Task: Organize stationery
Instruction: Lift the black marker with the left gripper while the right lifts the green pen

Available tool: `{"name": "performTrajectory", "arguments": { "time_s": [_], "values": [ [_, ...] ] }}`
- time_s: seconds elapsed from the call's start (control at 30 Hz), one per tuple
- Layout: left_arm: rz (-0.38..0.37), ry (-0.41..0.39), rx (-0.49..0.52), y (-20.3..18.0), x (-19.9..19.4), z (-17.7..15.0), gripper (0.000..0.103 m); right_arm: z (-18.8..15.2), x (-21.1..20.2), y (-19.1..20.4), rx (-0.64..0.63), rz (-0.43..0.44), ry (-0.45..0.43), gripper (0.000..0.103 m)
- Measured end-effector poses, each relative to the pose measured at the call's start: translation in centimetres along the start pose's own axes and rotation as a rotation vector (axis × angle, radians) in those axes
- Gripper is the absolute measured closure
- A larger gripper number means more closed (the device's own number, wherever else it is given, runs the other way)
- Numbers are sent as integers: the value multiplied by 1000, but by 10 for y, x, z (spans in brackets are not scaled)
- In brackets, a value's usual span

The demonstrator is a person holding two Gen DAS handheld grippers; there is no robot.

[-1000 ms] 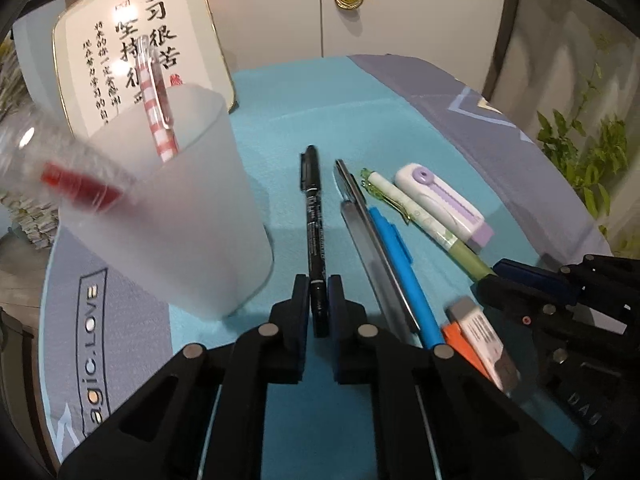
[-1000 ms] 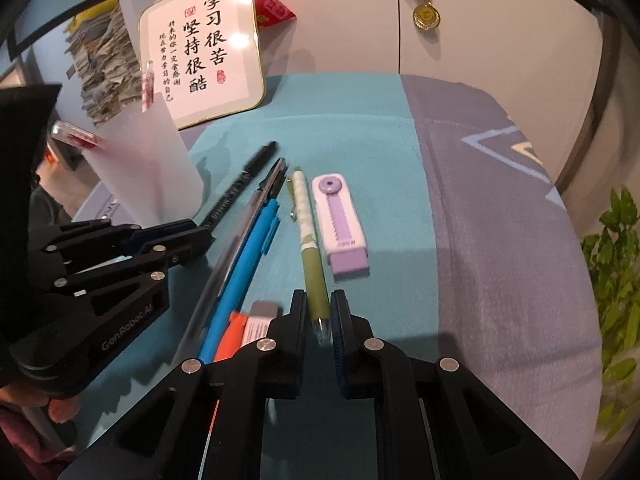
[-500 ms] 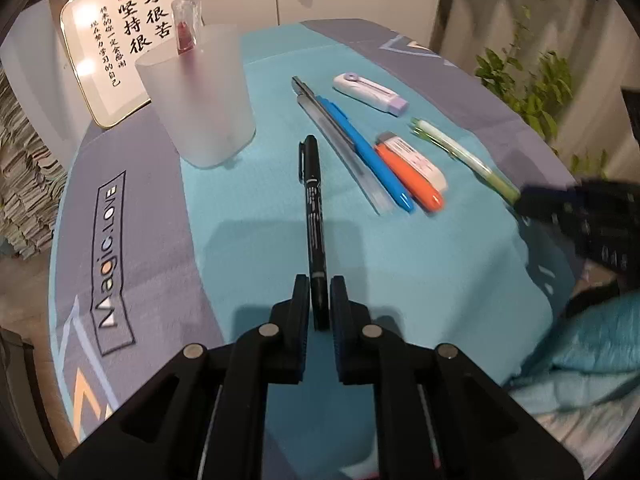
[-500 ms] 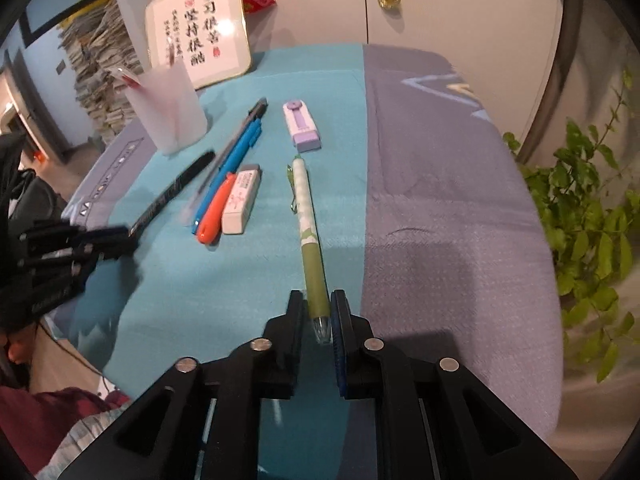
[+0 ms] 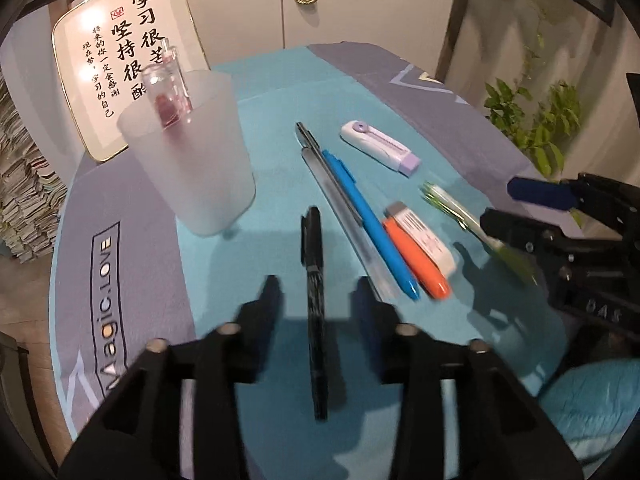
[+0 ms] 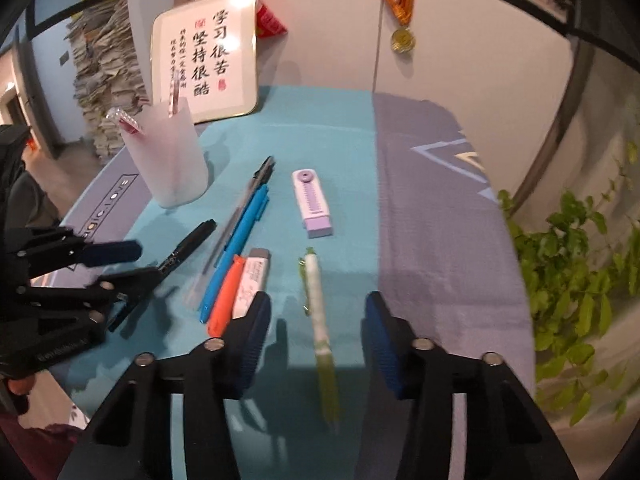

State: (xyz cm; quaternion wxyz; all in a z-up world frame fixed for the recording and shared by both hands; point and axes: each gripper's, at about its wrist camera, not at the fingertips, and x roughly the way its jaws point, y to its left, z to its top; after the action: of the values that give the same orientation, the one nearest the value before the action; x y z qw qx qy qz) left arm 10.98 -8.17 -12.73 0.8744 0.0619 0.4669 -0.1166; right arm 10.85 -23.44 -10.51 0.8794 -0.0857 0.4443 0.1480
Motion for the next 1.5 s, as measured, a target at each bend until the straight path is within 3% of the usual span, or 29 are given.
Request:
{"name": "performTrajectory", "arguments": {
  "time_s": [0.67,0.73,0.8,0.9,0.93,1.1,1.5],
  "values": [
    [8,53,16,5,37,28,63,21,52,1,-52,-16,124,58],
    [-2,48,12,6,38,29,68,21,58,3,-69,-13,146,65],
    [-8,41,18,7,37,28,72,22,58,5,-80,18,144,82],
    [-25,42,37,4,37,30,91,24,59,8,-84,21,147,87],
    [-25,48,38,3,37,30,91,24,59,8,-76,18,148,87],
    [-37,21,0,9,22,30,91,28,29,4,-33,49,62,88],
    [-50,-127,-15,10,-45,24,91,34,-36,-2,77,66,-111,91]
  ]
}}
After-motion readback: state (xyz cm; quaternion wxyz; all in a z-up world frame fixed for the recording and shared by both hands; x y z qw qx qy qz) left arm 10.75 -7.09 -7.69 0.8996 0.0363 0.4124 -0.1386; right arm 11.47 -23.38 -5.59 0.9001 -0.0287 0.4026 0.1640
